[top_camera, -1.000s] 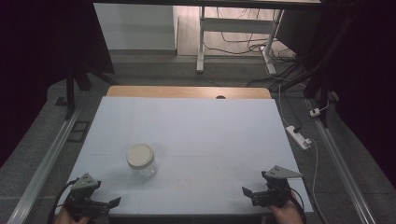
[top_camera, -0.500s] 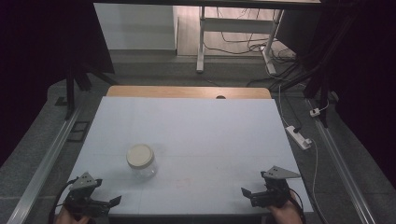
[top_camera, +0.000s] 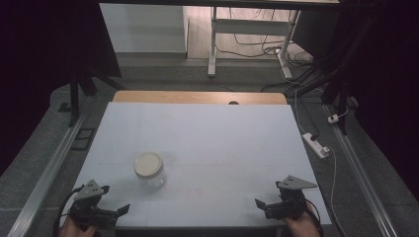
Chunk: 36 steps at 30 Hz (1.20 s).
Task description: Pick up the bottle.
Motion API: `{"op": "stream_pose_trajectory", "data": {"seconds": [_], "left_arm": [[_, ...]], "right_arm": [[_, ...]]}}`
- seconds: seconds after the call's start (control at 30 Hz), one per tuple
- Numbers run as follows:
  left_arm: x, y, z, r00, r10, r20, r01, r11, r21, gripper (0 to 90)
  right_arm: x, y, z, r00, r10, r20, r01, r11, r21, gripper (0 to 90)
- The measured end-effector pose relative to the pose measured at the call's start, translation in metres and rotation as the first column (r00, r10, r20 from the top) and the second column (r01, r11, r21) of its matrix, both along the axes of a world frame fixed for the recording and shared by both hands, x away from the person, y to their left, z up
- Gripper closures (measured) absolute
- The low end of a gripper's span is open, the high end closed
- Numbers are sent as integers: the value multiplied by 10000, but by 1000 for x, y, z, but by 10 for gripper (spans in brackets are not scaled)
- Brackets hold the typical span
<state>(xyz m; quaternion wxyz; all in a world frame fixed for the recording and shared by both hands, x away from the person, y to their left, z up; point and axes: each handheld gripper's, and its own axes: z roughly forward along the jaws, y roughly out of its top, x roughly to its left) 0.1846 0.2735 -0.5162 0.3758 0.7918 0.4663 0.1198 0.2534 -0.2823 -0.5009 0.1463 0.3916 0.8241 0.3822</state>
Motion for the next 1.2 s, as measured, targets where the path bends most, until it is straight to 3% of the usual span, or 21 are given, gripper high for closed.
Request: {"op": "stream_pose_trajectory", "data": {"seconds": [0.2,0.33,0.77,0.97,1.2], "left_arm": [[5,-6,3,9976,-467,521,471,9989,-69,0],[11,-9,2,9960,-715,542,721,9974,-89,0],[24,-14,1,9940,-644,887,678,9971,-357,0],[38,-21,2,9949,-746,675,789,9949,-623,0],[53,-32,1,9957,-764,516,784,9962,-368,0]], "right_arm": [[1,1,0,10000,-36,-79,36,10000,-74,0],[1,1,0,10000,-32,-85,31,10000,-82,0],[1,1,0,9999,-4,-122,3,10000,-83,0],[1,1,-1,9999,2,-140,-3,10000,-85,0],[2,2,-1,9998,55,-201,-57,9999,-101,0]]}}
